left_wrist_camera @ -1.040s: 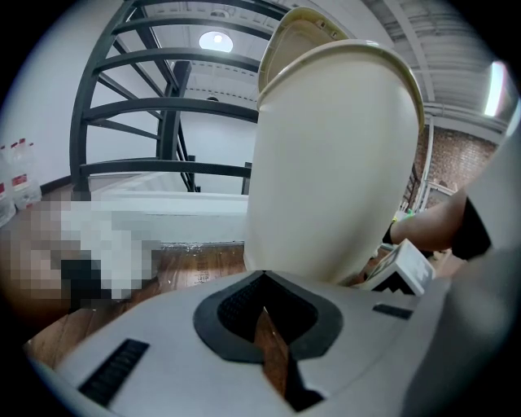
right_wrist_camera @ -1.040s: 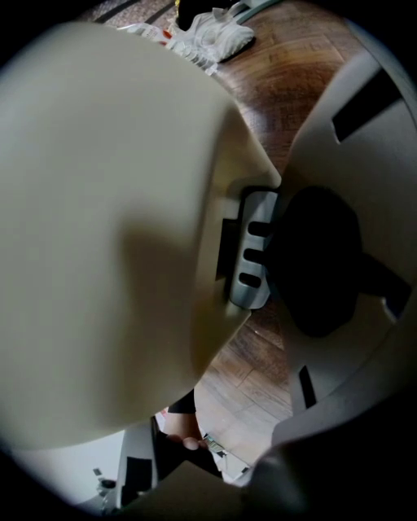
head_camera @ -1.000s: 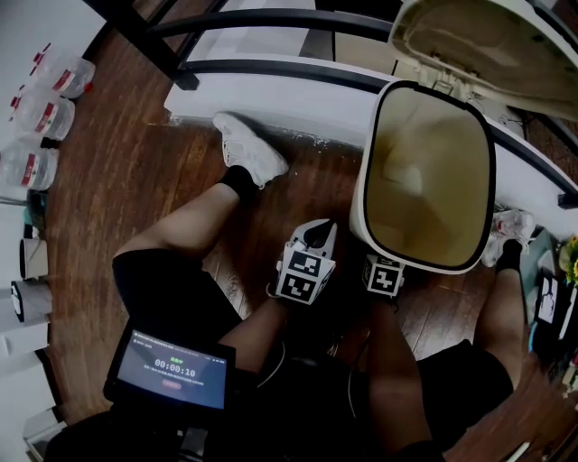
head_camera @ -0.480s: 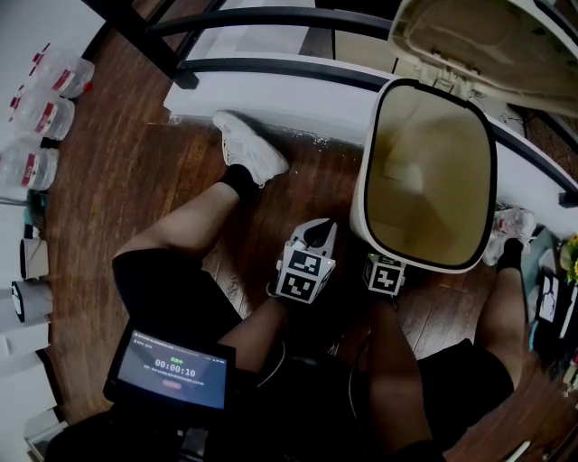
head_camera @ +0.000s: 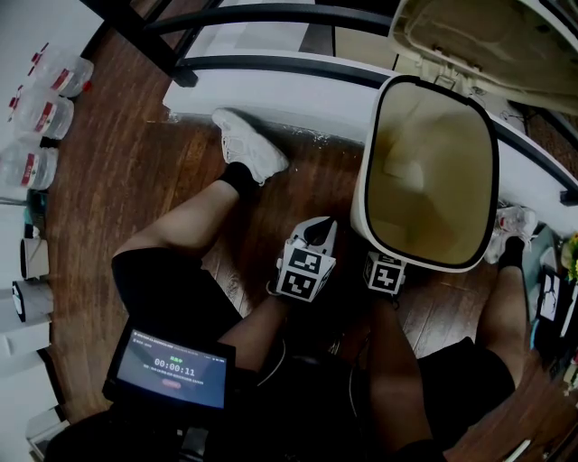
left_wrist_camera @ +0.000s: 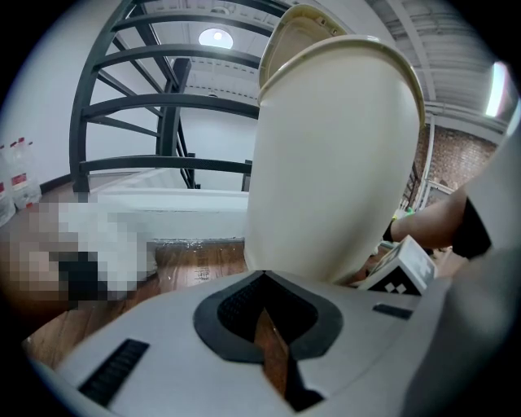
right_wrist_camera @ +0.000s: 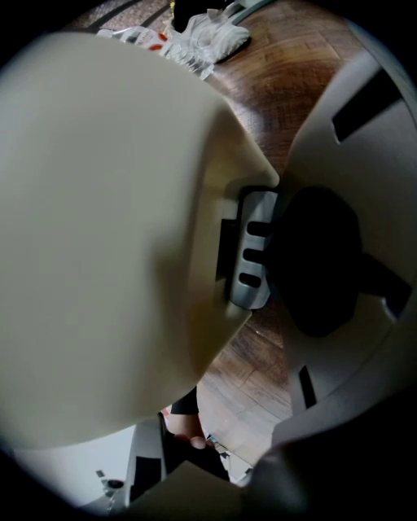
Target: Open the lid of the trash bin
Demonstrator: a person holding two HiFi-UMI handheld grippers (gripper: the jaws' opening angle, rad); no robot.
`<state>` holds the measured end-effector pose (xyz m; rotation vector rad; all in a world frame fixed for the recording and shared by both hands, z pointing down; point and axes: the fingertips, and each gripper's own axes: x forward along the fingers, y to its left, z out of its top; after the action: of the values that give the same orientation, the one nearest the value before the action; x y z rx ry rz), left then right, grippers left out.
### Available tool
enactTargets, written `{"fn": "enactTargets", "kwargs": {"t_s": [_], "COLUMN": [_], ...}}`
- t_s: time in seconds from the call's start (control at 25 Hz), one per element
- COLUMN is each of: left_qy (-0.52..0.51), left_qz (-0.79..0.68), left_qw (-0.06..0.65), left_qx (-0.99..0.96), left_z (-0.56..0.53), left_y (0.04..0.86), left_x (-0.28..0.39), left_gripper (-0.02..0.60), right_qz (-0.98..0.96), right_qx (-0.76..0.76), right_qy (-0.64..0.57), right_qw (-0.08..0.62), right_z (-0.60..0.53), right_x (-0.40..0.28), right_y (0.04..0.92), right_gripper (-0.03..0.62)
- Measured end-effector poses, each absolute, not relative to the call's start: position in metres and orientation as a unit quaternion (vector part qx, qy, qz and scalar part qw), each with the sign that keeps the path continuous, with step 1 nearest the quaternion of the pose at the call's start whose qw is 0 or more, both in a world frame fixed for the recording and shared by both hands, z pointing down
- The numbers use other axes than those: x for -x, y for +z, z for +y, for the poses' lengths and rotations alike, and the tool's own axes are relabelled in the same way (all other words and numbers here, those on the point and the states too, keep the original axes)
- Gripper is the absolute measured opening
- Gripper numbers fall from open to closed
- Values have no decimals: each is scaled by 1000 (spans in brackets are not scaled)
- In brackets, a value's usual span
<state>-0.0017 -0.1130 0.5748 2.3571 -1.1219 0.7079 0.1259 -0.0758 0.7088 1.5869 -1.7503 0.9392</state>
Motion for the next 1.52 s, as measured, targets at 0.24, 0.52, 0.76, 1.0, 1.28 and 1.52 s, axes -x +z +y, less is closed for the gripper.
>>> {"fn": "enactTargets", "kwargs": {"t_s": [0.24, 0.52, 0.76, 1.0, 1.28, 1.52], "left_qy": [254, 258, 255, 257, 256, 253], "left_qz": [-403, -403, -404, -402, -401, -402], "left_qw": [219, 219, 214, 218, 216, 218], "left_qx": [-852, -850, -852, -851, -853, -852], "left_z": [-113, -111, -114, -112, -112, -112], "left_y": [572, 576, 572, 573, 572, 573], "left_x": [0, 2, 1, 1, 0, 2], "left_gripper": [-2, -2, -2, -2, -2, -2], "right_qz": [-653, -658, -656, -654, -645, -643], "right_qx": [-601, -601, -607, -619, -625, -627], "right_qy": [351, 351, 347, 342, 347, 343], "right_qw": [297, 288, 284, 269, 269, 276], "right_z": [-75, -75, -76, -75, -74, -77], "right_x": [-128, -123, -124, -126, -126, -127], "right_y": [707, 709, 708, 706, 706, 707], "right_gripper": [5, 5, 5, 5, 5, 5]}}
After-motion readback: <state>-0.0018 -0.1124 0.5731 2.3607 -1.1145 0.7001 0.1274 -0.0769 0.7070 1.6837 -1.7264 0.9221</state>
